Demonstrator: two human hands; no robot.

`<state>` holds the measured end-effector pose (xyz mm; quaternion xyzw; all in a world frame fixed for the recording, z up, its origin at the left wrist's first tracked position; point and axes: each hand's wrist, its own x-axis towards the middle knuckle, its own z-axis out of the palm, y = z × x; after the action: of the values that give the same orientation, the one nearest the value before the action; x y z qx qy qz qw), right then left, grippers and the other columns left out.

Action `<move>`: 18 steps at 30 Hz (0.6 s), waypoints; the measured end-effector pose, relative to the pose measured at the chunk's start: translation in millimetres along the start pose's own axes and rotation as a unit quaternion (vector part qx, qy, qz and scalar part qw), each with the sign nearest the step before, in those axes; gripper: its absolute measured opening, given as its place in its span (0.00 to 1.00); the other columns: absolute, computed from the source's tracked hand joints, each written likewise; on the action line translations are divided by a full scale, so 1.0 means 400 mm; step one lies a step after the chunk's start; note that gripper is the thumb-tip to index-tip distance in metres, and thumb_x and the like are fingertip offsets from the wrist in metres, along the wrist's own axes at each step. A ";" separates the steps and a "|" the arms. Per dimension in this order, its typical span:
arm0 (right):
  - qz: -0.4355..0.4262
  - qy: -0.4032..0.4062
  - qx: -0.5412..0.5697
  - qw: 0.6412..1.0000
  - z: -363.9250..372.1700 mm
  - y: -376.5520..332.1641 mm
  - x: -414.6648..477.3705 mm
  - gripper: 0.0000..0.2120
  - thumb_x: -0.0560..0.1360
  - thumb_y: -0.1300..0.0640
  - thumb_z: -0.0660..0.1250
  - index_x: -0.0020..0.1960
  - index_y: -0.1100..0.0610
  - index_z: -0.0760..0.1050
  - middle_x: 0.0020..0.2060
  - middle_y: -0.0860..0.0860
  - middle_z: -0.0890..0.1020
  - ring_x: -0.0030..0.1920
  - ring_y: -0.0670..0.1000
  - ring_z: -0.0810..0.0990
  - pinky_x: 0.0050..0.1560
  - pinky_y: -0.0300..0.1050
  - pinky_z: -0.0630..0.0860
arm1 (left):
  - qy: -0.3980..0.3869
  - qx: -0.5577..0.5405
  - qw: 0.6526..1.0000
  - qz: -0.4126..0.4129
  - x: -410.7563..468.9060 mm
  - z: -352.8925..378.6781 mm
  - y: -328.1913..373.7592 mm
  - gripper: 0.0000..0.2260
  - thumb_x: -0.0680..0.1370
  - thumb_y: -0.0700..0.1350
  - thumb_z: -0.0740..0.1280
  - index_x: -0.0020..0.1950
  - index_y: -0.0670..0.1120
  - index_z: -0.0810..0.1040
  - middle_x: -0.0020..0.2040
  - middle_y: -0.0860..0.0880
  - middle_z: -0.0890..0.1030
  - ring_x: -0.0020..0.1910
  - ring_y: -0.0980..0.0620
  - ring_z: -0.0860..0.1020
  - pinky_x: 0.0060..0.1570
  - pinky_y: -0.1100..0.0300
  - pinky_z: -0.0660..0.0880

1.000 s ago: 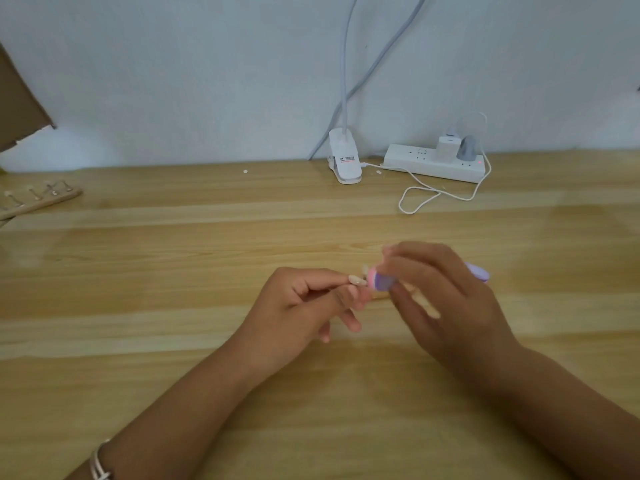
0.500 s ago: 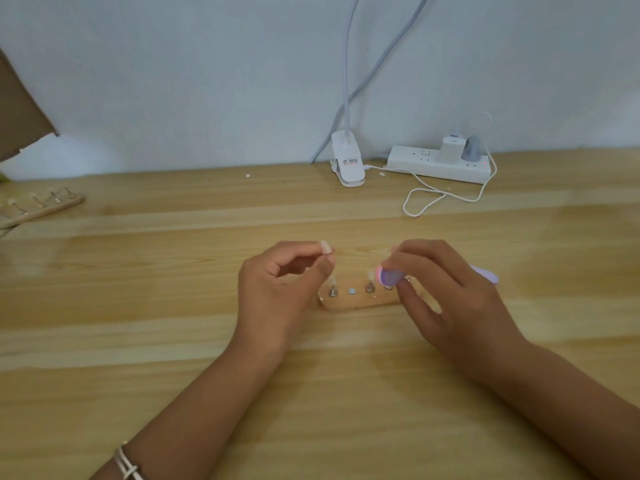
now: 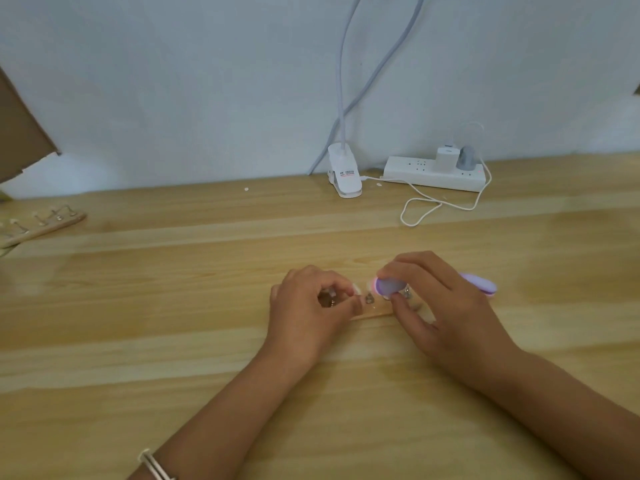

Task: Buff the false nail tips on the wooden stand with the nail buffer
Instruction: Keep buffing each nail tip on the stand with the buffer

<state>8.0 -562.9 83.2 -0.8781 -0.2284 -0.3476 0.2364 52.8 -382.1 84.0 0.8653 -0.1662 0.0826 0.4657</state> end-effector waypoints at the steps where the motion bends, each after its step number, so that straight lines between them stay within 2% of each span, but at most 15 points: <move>1: 0.002 -0.001 -0.001 1.000 0.000 0.001 -0.001 0.13 0.71 0.74 0.69 0.53 0.63 0.81 0.49 0.54 0.81 0.49 0.53 0.82 0.47 0.40 0.75 | 0.003 0.013 1.000 -0.001 0.000 0.001 -0.001 0.09 0.68 0.51 0.77 0.34 0.60 0.78 0.39 0.54 0.81 0.46 0.51 0.76 0.54 0.46 0.71; 2: 0.005 -0.002 -0.003 1.000 -0.001 0.001 -0.001 0.14 0.70 0.75 0.70 0.53 0.63 0.81 0.49 0.54 0.81 0.49 0.53 0.82 0.47 0.39 0.75 | 0.008 0.032 0.999 -0.002 -0.001 0.002 -0.001 0.09 0.68 0.53 0.77 0.34 0.61 0.78 0.39 0.55 0.80 0.47 0.52 0.76 0.55 0.50 0.69; 4: 0.008 0.003 -0.018 1.000 -0.006 0.001 0.000 0.15 0.69 0.75 0.71 0.53 0.62 0.82 0.48 0.52 0.81 0.49 0.50 0.81 0.49 0.30 0.72 | 0.019 0.085 0.996 -0.002 -0.004 0.001 -0.004 0.06 0.67 0.58 0.74 0.37 0.61 0.79 0.41 0.58 0.79 0.49 0.56 0.73 0.52 0.58 0.61; 6: 0.020 0.016 -0.021 0.999 -0.012 0.004 0.002 0.15 0.69 0.74 0.72 0.53 0.61 0.81 0.48 0.50 0.81 0.50 0.47 0.79 0.50 0.27 0.70 | 0.011 0.140 0.990 -0.002 -0.006 -0.001 -0.010 0.11 0.65 0.63 0.71 0.44 0.63 0.79 0.45 0.60 0.77 0.50 0.59 0.70 0.48 0.61 0.55; 7: 0.037 0.021 -0.014 0.999 -0.013 0.006 0.001 0.15 0.70 0.73 0.72 0.53 0.60 0.80 0.48 0.48 0.81 0.50 0.46 0.78 0.50 0.31 0.73 | 0.001 0.164 0.987 0.000 -0.008 -0.003 -0.014 0.16 0.65 0.66 0.69 0.49 0.64 0.79 0.47 0.61 0.76 0.51 0.60 0.68 0.48 0.62 0.54; 9: 0.108 0.030 0.005 0.994 -0.013 0.009 0.000 0.14 0.71 0.68 0.71 0.53 0.55 0.78 0.49 0.43 0.79 0.51 0.43 0.78 0.50 0.48 0.77 | -0.017 0.200 0.980 0.013 -0.008 -0.009 -0.018 0.23 0.64 0.69 0.66 0.55 0.64 0.78 0.50 0.62 0.74 0.53 0.60 0.66 0.49 0.64 0.52; 10: 0.151 0.027 0.022 0.988 -0.012 0.011 0.000 0.13 0.72 0.67 0.70 0.52 0.53 0.77 0.50 0.42 0.79 0.52 0.42 0.78 0.51 0.55 0.78 | -0.023 0.214 0.976 0.022 -0.007 -0.012 -0.019 0.23 0.65 0.69 0.66 0.57 0.63 0.78 0.50 0.62 0.73 0.53 0.60 0.64 0.50 0.64 0.51; 11: 0.189 0.022 0.052 0.980 -0.011 0.014 -0.001 0.13 0.73 0.67 0.70 0.52 0.52 0.75 0.51 0.41 0.79 0.53 0.42 0.79 0.54 0.57 0.78 | -0.029 0.224 0.974 0.028 -0.007 -0.015 -0.020 0.22 0.66 0.69 0.66 0.56 0.63 0.78 0.49 0.63 0.71 0.52 0.61 0.63 0.50 0.65 0.51; 13: 0.250 0.021 0.132 0.959 -0.009 0.017 0.001 0.12 0.74 0.66 0.70 0.52 0.51 0.75 0.51 0.42 0.79 0.55 0.43 0.80 0.56 0.48 0.80 | -0.047 0.227 0.972 0.030 -0.004 -0.024 -0.020 0.19 0.67 0.67 0.67 0.54 0.62 0.78 0.47 0.63 0.71 0.52 0.60 0.63 0.50 0.65 0.51; 15: 0.301 0.029 0.206 0.931 -0.010 0.017 0.007 0.12 0.75 0.64 0.70 0.51 0.49 0.75 0.49 0.43 0.81 0.54 0.43 0.81 0.50 0.39 0.81 | -0.069 0.218 0.973 0.022 0.000 -0.037 -0.020 0.18 0.66 0.66 0.68 0.52 0.61 0.78 0.45 0.63 0.72 0.52 0.59 0.66 0.50 0.63 0.54; 18: 0.337 0.027 0.270 0.902 -0.012 0.014 0.009 0.13 0.75 0.65 0.71 0.50 0.48 0.75 0.44 0.42 0.81 0.49 0.42 0.83 0.42 0.35 0.80 | -0.093 0.218 0.971 0.016 -0.004 -0.063 -0.026 0.19 0.62 0.68 0.67 0.49 0.61 0.78 0.44 0.62 0.74 0.50 0.58 0.68 0.54 0.60 0.58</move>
<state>11.2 -568.9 87.5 -0.7956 0.0023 -0.1954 0.5735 55.4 -355.3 89.3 0.9470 -0.2010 0.0436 0.2468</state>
